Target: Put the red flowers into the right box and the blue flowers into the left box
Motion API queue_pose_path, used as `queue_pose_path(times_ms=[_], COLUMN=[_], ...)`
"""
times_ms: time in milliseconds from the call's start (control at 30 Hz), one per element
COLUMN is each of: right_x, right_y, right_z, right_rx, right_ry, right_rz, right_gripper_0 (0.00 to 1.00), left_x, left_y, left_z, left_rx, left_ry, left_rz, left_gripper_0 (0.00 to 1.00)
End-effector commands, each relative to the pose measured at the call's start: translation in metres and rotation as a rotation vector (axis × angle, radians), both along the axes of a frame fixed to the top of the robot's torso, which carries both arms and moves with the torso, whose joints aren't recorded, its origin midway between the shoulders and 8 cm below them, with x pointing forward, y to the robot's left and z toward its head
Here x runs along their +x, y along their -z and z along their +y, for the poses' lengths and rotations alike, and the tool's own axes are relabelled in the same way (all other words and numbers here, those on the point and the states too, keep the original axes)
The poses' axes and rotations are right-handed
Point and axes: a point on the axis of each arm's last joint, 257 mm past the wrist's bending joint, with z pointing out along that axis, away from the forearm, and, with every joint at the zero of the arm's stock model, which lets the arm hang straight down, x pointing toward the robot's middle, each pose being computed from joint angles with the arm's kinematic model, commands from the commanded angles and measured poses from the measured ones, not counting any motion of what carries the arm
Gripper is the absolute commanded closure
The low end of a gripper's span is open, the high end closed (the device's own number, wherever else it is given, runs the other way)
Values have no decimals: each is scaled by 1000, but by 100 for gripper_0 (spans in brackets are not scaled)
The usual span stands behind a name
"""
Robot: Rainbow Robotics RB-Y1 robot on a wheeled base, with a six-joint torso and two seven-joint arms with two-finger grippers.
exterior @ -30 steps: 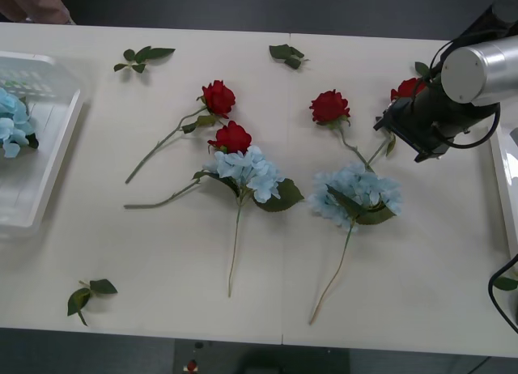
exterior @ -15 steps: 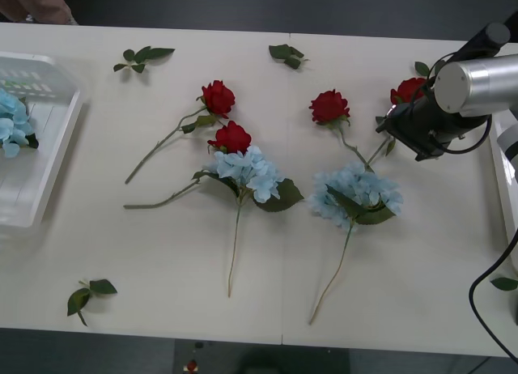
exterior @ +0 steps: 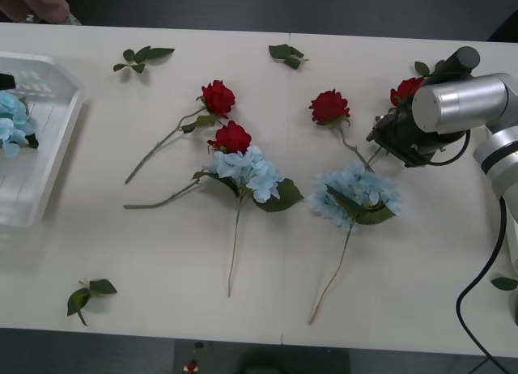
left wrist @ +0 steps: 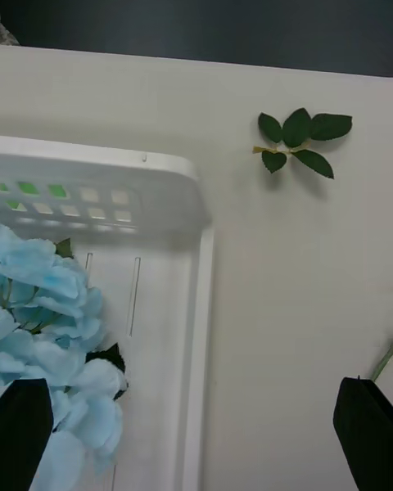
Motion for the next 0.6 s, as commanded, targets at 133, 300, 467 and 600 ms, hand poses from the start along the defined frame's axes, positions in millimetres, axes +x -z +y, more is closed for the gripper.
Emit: queue_pose_path(times_ms=[133,300,467,600], right_x=[16,16,15,16], right_y=[-17,-16,-13,-10], right_z=[7,7,7,11], right_rx=[-43,-53,-71,-83], right_ry=[-48,-48,-53,-64], right_rz=[-51,-51,-48,-55], right_gripper_0=[0,18,81,100], left_x=[41,65,87,99], left_y=[-12,-3,6,16], left_z=[-33,-58,-81,-104], left_rx=[30,37,56,76], left_ry=[-10,16,40,68], left_rz=[-54,-64,-72,-52], left_gripper_0=[0,0,0,0])
